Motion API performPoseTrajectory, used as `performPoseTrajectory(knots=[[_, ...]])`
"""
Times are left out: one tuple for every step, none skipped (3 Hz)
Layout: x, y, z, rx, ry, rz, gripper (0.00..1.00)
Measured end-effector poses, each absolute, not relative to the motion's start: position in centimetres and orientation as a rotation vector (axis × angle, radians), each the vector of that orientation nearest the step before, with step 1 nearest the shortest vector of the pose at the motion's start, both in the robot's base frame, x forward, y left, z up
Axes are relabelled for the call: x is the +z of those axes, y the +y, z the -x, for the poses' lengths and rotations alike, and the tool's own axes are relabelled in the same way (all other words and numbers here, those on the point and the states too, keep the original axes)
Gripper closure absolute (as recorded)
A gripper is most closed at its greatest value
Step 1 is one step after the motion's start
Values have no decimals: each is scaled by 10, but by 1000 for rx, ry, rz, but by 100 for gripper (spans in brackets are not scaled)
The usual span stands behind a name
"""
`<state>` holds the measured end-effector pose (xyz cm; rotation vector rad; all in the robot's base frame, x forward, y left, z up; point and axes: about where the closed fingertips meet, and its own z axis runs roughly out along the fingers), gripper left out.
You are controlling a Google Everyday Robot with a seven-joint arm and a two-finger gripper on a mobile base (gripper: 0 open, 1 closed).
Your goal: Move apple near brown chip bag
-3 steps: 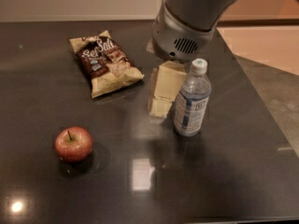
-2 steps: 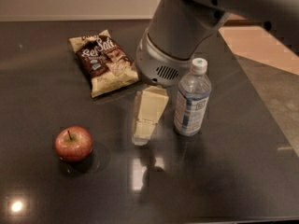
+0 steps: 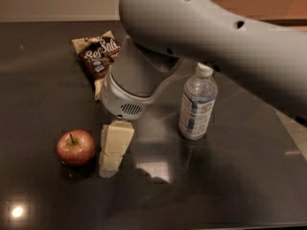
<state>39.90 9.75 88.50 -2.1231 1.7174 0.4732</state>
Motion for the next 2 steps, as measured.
performPoseTrajectory(knots=[[862,131,-389,509,1659,2183,0],[845,155,-386,520,1624,2225,0]])
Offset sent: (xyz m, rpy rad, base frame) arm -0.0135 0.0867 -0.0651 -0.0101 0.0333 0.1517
